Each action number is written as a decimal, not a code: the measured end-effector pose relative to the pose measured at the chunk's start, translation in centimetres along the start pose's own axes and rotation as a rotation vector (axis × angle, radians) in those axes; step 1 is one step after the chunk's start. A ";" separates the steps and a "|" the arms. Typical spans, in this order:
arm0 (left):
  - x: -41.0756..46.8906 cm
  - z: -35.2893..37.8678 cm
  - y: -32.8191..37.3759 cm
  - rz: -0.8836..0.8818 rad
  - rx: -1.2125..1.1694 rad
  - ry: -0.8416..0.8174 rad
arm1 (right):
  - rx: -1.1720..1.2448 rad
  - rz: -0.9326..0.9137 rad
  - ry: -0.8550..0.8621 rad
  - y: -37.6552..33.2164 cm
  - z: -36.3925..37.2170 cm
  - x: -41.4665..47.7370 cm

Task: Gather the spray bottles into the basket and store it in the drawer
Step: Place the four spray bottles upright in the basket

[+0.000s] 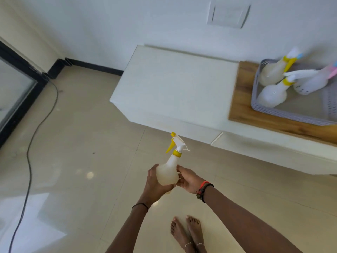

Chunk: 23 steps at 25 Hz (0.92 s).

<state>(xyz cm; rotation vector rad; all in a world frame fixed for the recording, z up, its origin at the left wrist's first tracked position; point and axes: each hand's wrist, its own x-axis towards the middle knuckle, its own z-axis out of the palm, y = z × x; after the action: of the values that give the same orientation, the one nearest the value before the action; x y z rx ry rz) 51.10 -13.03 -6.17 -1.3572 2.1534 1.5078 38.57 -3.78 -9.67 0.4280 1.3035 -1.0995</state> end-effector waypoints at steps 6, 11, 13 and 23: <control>-5.4 -1.0 8.6 0.153 0.067 -0.015 | 0.041 -0.137 0.040 -4.6 -1.4 -9.9; -7.1 -0.8 11.4 0.242 0.189 0.080 | 0.104 -0.185 0.077 -5.9 -1.8 -13.4; -8.2 -1.0 13.9 0.281 0.184 0.084 | 0.134 -0.232 0.111 -7.1 -2.0 -15.8; -10.9 0.3 18.8 0.336 0.155 -0.016 | 0.260 -0.359 0.250 -7.9 -4.6 -22.4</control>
<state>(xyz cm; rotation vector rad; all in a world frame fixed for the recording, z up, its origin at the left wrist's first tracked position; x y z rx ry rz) 42.98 -5.29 12.49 -0.9671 2.5253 1.4100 32.10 5.18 11.84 0.5512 1.4994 -1.5662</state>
